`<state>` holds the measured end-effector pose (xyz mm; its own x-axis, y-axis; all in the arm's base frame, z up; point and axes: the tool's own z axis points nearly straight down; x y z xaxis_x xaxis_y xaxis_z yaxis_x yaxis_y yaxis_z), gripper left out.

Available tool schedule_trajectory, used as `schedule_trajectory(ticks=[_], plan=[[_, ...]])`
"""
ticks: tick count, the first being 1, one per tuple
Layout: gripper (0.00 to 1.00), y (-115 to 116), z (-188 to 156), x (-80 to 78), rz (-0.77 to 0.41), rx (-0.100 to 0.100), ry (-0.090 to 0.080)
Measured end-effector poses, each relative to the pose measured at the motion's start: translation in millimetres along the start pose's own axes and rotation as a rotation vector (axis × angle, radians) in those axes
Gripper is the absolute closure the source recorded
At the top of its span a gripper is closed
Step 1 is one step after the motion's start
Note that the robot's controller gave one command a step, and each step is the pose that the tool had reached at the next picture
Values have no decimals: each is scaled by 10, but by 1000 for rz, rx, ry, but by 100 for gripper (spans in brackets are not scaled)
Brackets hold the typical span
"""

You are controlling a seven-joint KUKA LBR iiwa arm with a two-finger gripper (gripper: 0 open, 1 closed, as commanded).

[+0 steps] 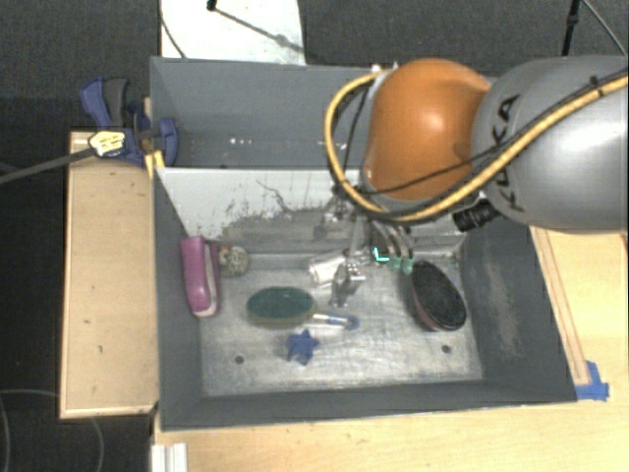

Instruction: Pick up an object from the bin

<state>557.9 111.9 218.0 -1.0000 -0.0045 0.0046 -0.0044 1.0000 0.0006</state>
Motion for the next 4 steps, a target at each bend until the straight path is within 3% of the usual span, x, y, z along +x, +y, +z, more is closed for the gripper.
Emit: schedule_trajectory(ticks=[1,2,3,4], plan=[[0,-19,-509,-236,-285,1,-13],[0,355,761,-223,-573,0,-1],[0,421,1460,-157,-730,1,-6],[100,413,1424,-182,-723,3,-11]])
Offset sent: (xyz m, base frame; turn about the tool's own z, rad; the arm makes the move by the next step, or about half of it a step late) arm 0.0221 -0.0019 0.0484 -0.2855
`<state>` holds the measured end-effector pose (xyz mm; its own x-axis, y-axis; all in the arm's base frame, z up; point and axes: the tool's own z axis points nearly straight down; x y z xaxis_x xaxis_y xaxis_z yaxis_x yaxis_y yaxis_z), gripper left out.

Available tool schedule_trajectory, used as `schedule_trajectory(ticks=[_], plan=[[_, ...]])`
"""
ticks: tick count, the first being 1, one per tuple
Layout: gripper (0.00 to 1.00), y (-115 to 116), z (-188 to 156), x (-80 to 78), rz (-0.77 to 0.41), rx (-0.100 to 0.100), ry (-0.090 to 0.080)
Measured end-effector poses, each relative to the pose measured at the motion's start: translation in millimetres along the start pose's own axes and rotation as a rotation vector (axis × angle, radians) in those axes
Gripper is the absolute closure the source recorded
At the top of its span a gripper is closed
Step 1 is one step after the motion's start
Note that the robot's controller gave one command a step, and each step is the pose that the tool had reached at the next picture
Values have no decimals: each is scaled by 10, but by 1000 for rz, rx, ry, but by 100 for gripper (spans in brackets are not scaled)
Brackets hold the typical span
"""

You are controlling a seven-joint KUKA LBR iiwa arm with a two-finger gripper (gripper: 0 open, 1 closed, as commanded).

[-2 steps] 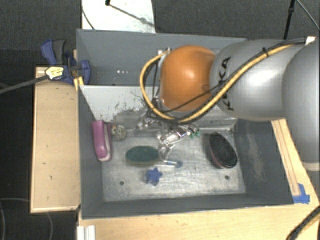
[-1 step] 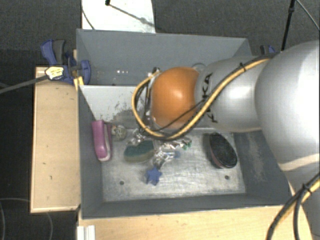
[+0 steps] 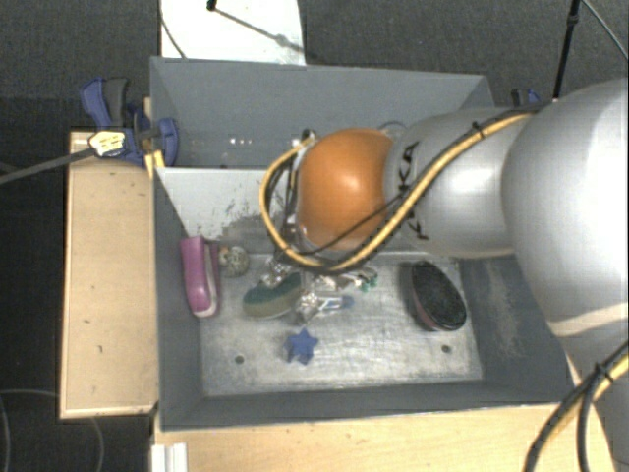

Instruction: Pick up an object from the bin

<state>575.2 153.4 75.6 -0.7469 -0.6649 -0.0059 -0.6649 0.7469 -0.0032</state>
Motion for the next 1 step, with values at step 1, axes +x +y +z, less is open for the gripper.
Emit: schedule_trajectory(ticks=[1], plan=[[100,24,-1832,-9,30,2,-6]])
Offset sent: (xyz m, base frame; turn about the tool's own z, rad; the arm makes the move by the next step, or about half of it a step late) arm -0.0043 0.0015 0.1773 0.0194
